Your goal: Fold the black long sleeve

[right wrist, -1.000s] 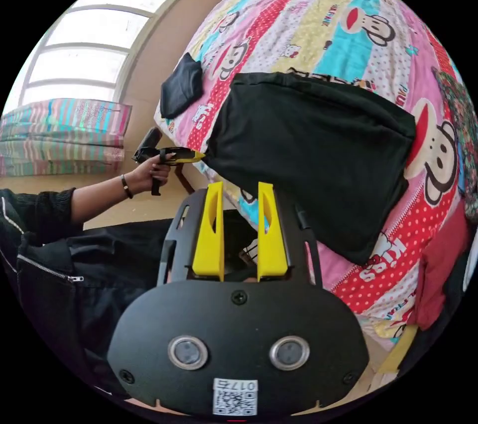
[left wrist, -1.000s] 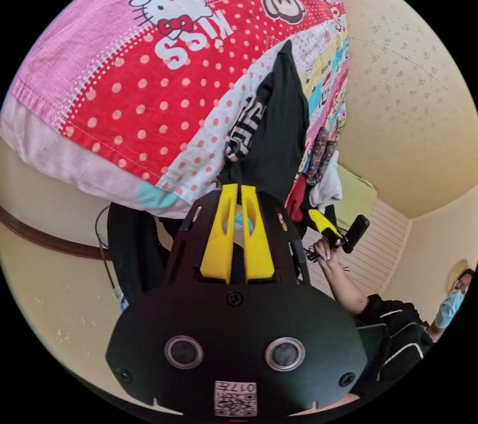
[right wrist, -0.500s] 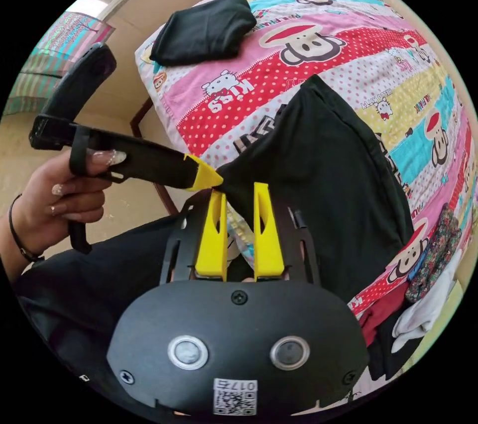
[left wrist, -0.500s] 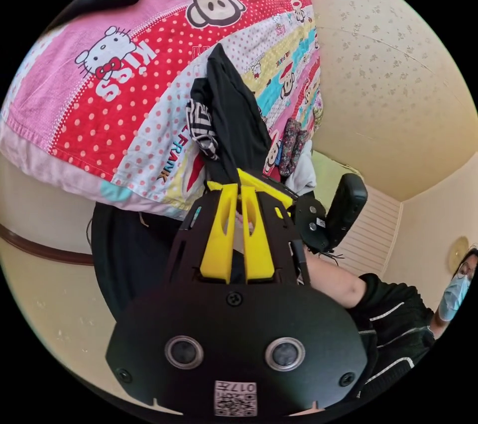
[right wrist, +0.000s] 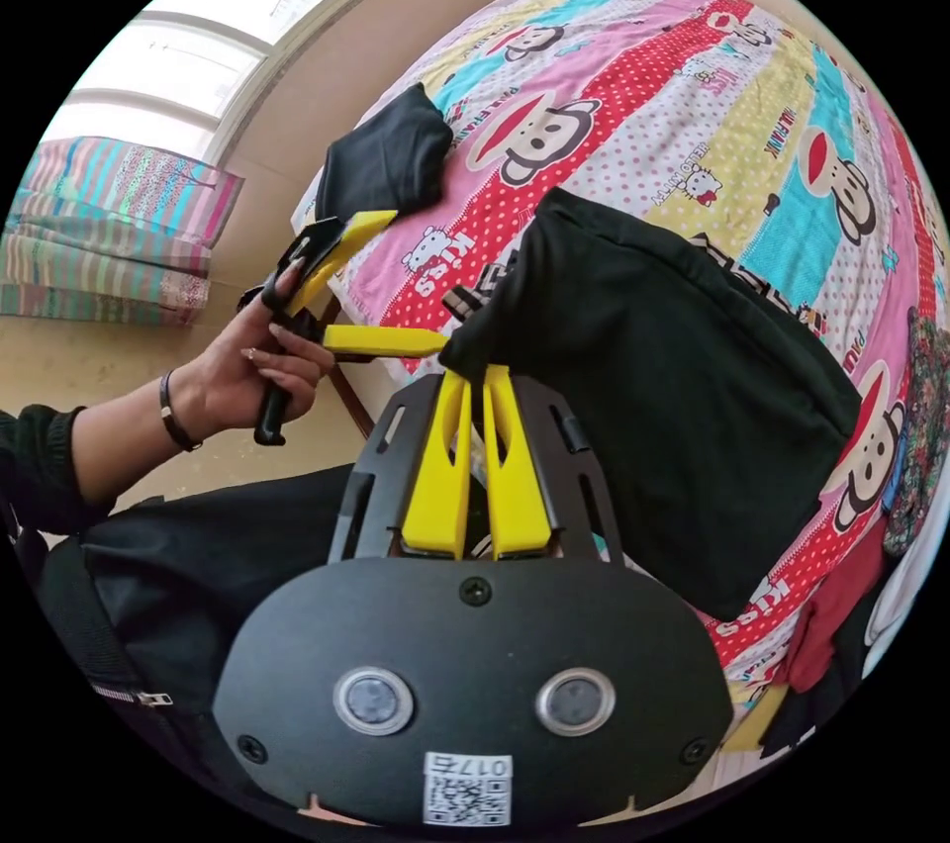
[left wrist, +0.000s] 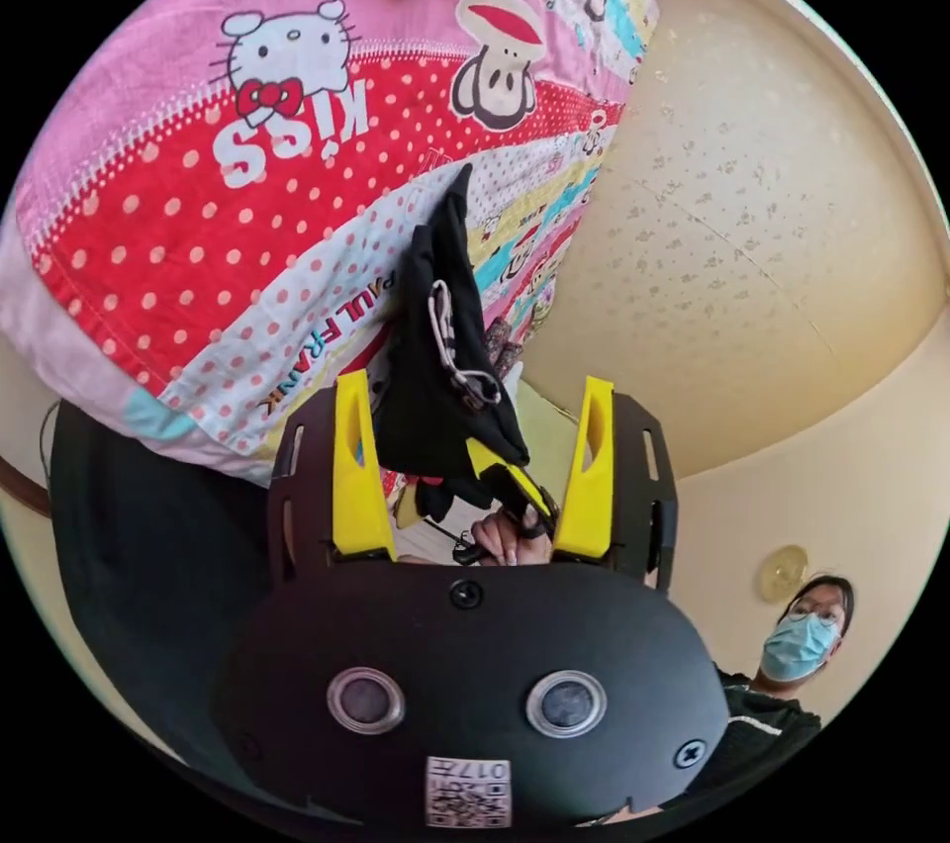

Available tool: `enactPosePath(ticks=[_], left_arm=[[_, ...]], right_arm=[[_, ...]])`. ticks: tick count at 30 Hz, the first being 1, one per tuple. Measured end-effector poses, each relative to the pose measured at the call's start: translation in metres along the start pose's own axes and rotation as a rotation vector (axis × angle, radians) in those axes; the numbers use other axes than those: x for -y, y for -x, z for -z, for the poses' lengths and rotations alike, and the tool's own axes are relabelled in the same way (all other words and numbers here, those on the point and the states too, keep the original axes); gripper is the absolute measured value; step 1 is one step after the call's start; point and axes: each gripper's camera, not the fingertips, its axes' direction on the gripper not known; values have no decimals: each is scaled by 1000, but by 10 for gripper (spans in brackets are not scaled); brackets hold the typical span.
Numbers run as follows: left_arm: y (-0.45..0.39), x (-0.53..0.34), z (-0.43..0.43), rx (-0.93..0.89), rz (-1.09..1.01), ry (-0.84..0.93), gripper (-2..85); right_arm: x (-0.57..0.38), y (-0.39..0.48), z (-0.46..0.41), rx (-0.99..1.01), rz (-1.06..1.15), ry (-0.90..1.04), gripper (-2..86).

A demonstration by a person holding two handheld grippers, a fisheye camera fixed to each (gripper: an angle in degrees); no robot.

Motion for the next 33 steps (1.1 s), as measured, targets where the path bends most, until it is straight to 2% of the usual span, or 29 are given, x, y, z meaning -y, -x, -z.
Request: enactPosePath(ticks=[4,7,9,13,14,18,21,24,27,31,33], left_arm=[[10,29,-39,53,54,72,275],[4,41,-52,78,35,45,204],[-4,46,-54,98,10,-9,122],[-29,47,-65,195,-91,-35,65],[-46,43,-76,252,-169,-20,57],[-103,3,-142,437,-450,11,51],[-117,-22,-209,455,-574,84,54],[-98,-38,-288,430,-608,226,73],[-59,-52,-346,451,-564,313,80],[-14,-74,-368,475,-494,334,85],[9,-86,-366,551,-475,346,90]], right_arm=[[-11,3,8,-16,1,-5,27],[-19,2,15,-28,-3,-20,27],[-25,-2,22,-15,-21,-43,27],[-48,-20,53,50,-74,-149,27],[-53,-24,59,61,-81,-167,27],[-103,-62,103,134,-170,-319,27],[-159,-108,131,172,-306,-413,28],[-224,-166,137,223,-505,-456,29],[-278,-216,119,206,-703,-414,29],[-315,-260,84,195,-834,-245,29],[-325,-270,83,272,-834,-267,30]])
